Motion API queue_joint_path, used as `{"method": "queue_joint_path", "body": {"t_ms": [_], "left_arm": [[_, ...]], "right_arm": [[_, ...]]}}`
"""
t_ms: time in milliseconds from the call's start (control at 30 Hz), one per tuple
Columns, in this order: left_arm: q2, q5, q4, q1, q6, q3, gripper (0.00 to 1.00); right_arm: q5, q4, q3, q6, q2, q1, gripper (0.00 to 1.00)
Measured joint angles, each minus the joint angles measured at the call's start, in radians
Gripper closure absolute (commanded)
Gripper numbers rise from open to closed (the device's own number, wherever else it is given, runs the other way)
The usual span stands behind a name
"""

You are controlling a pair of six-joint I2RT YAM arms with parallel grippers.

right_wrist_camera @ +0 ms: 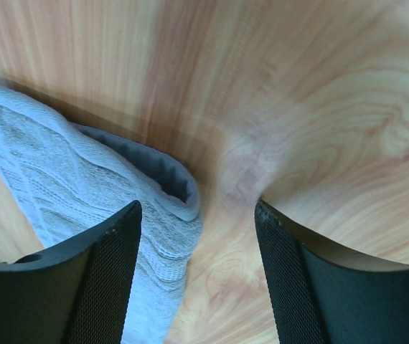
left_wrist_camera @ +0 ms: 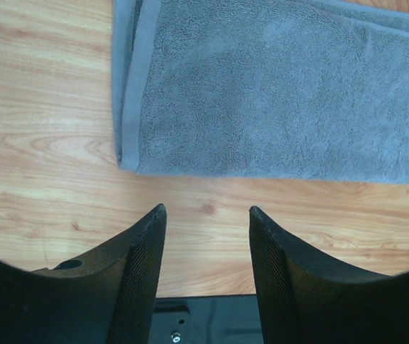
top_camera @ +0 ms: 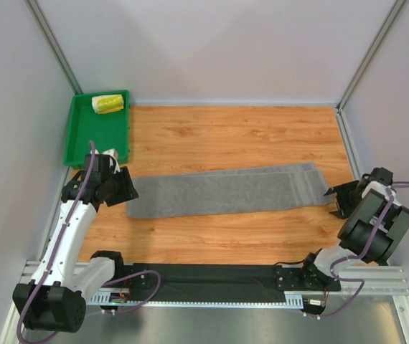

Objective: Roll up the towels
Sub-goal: Fold the towel

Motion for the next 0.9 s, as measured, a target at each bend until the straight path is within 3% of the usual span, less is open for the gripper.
{"method": "queue_joint_path", "body": {"t_ms": [67,167,200,300,367,600,900], "left_arm": [[0.000,0.000,0.000,0.000,0.000,0.000,0.44],[0.000,0.001,0.000,-0.001,0.000,0.000,0.44],[0.000,0.002,0.000,-0.001,0.000,0.000,0.44],[-0.001,0.003,0.001,-0.001,0.000,0.000,0.44],[-0.002,0.005,0.002,-0.001,0.000,0.000,0.44],[-0.003,0.012,0.008,-0.016,0.000,0.000,0.44],[-0.003,0.010,0.008,-0.042,0.000,0.000,0.45]], "right_arm": [[-0.013,0.014,0.003,0.010,0.009,-0.002,0.36],[-0.023,0.045,0.005,0.018,0.025,-0.002,0.61],[-0.026,0.061,0.003,0.019,0.031,-0.002,0.78],[-0.028,0.095,-0.003,0.023,0.049,-0.002,0.94],[-0.024,0.098,-0.003,0.021,0.049,-0.002,0.99],[0.078,0.006,0.059,0.009,-0.024,-0.006,1.00],[0.139,-0.113,0.237,-0.054,-0.072,-0.107,1.00]]}}
